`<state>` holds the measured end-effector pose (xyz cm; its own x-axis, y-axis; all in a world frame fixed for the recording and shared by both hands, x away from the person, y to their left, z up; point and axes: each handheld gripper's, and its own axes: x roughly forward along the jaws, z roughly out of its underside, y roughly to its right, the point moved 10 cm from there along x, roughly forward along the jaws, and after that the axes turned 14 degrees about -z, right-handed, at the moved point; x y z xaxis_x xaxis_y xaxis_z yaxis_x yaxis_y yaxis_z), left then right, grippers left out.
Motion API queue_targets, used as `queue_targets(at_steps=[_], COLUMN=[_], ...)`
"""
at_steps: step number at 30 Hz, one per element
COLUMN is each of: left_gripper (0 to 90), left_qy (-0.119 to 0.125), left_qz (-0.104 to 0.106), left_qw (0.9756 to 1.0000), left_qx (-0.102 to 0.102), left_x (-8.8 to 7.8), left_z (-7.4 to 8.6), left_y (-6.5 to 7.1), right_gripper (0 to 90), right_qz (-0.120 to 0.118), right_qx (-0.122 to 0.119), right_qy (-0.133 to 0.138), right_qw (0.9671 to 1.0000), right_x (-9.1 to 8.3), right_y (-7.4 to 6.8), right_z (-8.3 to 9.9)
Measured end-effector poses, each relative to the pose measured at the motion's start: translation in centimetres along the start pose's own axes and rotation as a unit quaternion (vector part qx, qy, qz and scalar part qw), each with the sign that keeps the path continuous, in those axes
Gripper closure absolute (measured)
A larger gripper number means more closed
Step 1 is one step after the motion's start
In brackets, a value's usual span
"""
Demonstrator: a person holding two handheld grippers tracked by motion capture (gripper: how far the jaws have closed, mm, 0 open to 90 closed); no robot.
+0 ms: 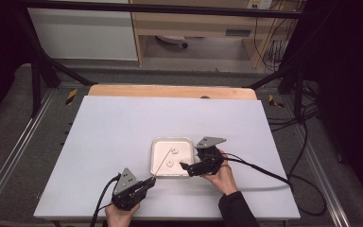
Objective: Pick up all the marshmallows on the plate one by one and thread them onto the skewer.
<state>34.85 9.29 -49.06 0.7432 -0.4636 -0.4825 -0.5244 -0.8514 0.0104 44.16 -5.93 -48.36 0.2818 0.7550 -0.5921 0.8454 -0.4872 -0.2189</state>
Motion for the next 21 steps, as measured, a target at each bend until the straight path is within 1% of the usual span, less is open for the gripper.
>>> queue_targets(at_steps=[2, 4, 5, 10, 14, 16, 21], left_gripper=[87.8, 87.8, 87.8, 87.8, 87.8, 87.8, 87.8], left_qy=[0.0, -0.002, -0.002, 0.001, 0.005, 0.005, 0.005], left_qz=[0.0, 0.0, 0.002, 0.003, 0.003, 0.003, 0.007], left_qw=[1.0, 1.0, 1.0, 1.0, 0.9999, 0.9999, 0.9998], left_qx=[-0.003, -0.005, -0.006, -0.009, -0.01, -0.012, -0.018], left_x=[0.0, 0.0, 0.0, -0.2, -0.2, -0.1, 0.0], left_z=[0.2, 0.4, 0.5, 0.6, 0.7, 0.8, 1.0], left_y=[0.0, -0.1, -0.1, -0.1, 0.0, 0.1, 0.1], right_gripper=[14.7, 18.7, 20.4, 34.1, 42.9, 46.7, 57.1], right_qz=[-0.005, -0.012, -0.013, -0.014, -0.024, -0.023, -0.025], right_qx=[-0.002, -0.002, 0.003, -0.002, -0.007, -0.011, -0.021], right_qy=[-0.005, -0.003, -0.005, -0.019, -0.016, -0.017, -0.031], right_qw=[1.0, 0.9999, 0.9999, 0.9997, 0.9996, 0.9995, 0.999], right_x=[0.7, 1.2, 1.4, 2.5, 3.0, 3.1, 3.3], right_y=[-0.1, 0.0, 0.1, 0.6, 0.5, 0.6, 0.5], right_z=[0.0, 0.0, 0.1, 0.7, 0.8, 0.9, 1.4])
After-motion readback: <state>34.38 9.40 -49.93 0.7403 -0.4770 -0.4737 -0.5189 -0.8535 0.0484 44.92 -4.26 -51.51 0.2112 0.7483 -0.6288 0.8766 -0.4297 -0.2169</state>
